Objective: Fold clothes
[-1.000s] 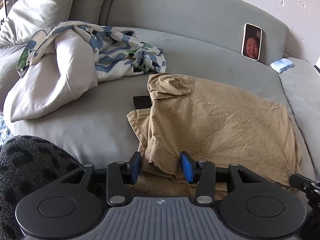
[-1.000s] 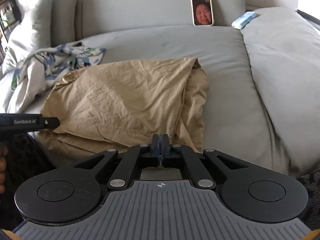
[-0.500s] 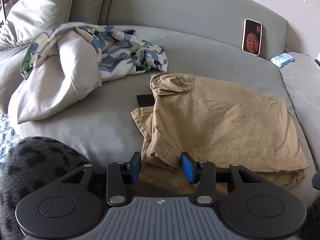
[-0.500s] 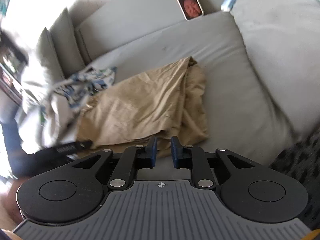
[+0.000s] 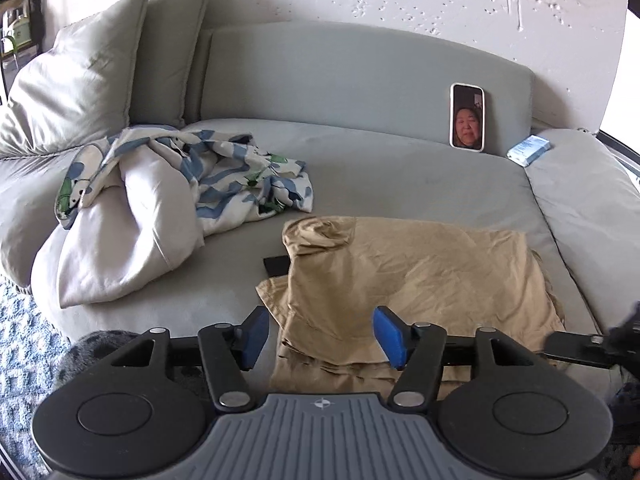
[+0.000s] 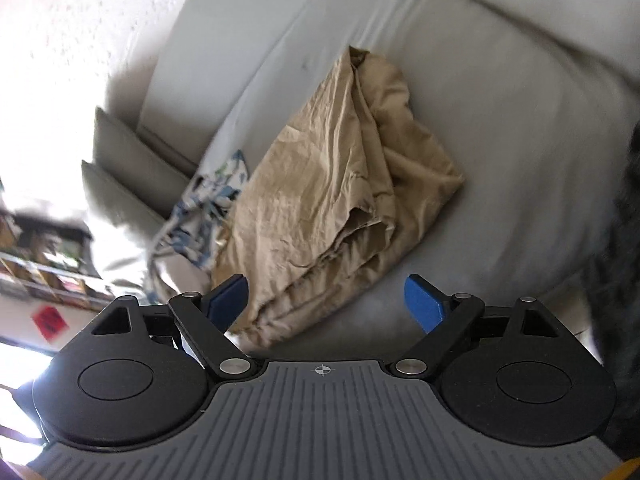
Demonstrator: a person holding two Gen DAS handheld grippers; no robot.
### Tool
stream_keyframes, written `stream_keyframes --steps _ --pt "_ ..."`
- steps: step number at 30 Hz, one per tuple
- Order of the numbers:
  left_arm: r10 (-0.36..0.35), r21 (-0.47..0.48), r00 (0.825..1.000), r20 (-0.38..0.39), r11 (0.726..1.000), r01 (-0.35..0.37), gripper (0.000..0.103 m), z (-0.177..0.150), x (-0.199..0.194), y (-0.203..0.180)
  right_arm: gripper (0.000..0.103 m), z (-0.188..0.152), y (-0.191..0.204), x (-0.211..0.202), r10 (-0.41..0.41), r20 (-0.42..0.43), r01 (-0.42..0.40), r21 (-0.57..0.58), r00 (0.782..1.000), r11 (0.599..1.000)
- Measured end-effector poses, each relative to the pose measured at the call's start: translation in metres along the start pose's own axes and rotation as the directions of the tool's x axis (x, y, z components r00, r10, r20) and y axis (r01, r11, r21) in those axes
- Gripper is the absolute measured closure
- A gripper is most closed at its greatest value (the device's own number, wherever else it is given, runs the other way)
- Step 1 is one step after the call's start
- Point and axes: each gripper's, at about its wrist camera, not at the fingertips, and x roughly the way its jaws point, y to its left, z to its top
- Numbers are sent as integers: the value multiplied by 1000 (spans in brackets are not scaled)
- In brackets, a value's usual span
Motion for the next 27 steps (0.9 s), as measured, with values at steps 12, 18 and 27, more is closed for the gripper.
stream_keyframes --steps 12,18,27 --pt "13 -48 1000 -26 999 -14 45 -3 3 6 24 -3 -10 36 15 126 -41 202 992 979" --pt "9 -46 1000 -25 999 -10 45 -1 -1 9 88 13 24 43 -75 157 83 -46 985 995" --pt "-220 -17 975 -18 975 220 31 41 11 17 88 116 85 27 -337 202 385 -638 920 667"
